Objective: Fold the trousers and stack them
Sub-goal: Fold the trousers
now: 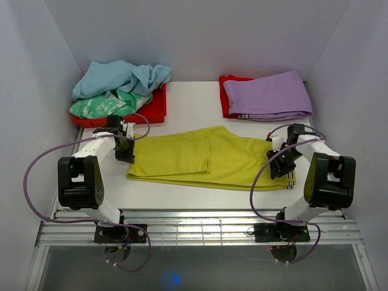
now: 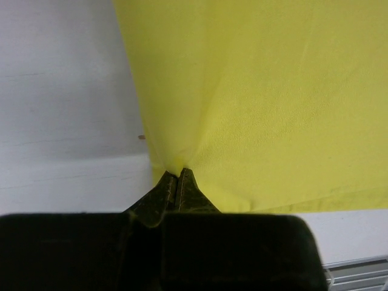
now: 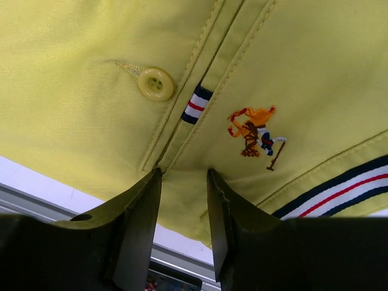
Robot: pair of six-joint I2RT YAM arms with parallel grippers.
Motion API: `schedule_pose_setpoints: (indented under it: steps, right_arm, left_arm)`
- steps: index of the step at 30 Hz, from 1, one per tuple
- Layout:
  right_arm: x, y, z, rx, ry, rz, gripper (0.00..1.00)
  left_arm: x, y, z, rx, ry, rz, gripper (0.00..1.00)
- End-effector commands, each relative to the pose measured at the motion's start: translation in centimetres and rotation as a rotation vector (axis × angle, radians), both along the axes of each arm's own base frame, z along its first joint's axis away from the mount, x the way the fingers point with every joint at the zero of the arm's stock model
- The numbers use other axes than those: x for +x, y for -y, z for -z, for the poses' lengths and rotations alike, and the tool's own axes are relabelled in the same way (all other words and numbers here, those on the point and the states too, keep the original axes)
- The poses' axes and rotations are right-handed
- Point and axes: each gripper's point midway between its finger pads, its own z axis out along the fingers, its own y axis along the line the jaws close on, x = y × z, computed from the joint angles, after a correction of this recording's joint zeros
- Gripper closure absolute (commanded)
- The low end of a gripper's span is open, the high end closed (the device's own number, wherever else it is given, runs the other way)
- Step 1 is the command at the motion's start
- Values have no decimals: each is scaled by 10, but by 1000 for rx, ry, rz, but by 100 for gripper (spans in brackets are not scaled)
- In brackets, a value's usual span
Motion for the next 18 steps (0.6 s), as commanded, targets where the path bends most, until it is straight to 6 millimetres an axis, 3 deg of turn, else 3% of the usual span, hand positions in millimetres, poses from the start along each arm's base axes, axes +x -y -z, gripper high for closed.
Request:
schedule_pose_setpoints:
  steps: [1,6,10,13,14,18]
  right_arm:
    - [-1,19,10,-98,-31,12,58]
    - [-4,21,15,-111,-56,13,59]
    - [-4,20,13,-103,-56,7,58]
    - [-1,11,2,-53,-37,-15,53]
    - [0,5,-2,-16,-27,-24,51]
    - [14,-8,-35,56,56,-48,41]
  left_arm:
    - [6,-22,-20,-10,67,49,100]
    - [5,-34,-11,-63,38,82,100]
    - [8,-36,-5,-97,18,106,93]
    - [10,-35,-8,-104,28,118,74]
    - [11,-35,-9,-106,35,116,63]
    - [9,-35,-13,-121,45,90,46]
